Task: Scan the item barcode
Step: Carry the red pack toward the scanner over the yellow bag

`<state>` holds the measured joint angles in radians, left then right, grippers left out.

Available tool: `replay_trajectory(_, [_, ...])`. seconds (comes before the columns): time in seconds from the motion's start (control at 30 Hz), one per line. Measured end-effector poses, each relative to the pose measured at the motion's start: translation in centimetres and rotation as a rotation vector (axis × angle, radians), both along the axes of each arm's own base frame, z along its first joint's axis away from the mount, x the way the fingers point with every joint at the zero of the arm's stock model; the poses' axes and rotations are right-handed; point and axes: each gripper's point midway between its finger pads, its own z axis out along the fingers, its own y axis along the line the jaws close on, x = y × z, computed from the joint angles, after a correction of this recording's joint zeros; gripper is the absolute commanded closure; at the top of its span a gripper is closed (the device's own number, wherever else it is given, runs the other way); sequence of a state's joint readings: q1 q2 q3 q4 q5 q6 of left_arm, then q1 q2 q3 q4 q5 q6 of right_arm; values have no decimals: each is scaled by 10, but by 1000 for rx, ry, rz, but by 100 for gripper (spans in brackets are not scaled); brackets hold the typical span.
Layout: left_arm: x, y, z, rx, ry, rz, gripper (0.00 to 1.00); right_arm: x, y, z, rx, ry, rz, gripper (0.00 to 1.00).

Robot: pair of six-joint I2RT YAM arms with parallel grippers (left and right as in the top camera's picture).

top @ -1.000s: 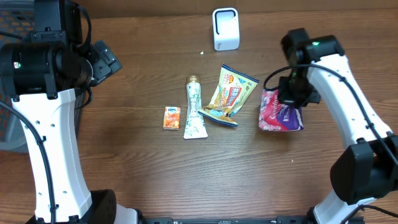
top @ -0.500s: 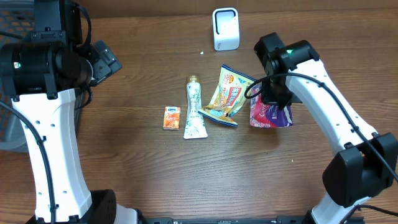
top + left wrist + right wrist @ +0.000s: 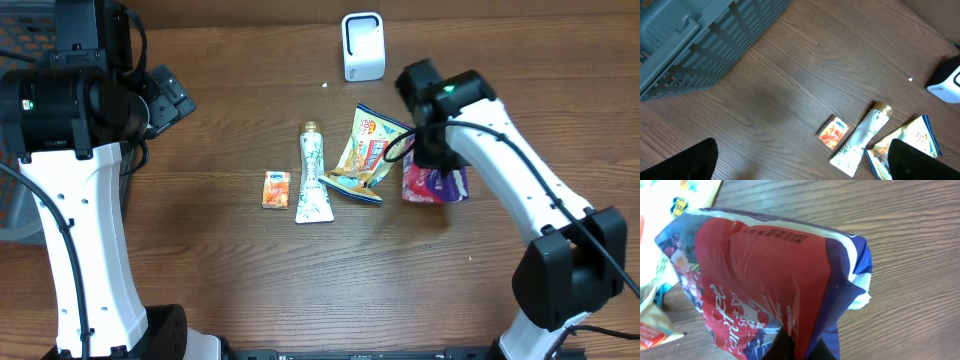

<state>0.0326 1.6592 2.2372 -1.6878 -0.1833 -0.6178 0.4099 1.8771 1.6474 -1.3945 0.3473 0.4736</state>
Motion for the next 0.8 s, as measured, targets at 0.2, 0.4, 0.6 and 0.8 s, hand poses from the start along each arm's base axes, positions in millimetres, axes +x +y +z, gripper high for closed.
replay_trajectory(0.2, [0, 0, 0, 0, 0, 0, 0, -9, 36, -19, 4, 36, 72, 81])
replay_trajectory(0.4, [0, 0, 0, 0, 0, 0, 0, -20, 61, -24, 8, 54, 127, 74])
replay_trajectory(0.6, [0, 0, 0, 0, 0, 0, 0, -21, 101, -14, 137, 37, 169, 74])
replay_trajectory(0.8, [0, 0, 0, 0, 0, 0, 0, -9, 145, -5, 341, -5, 211, 74])
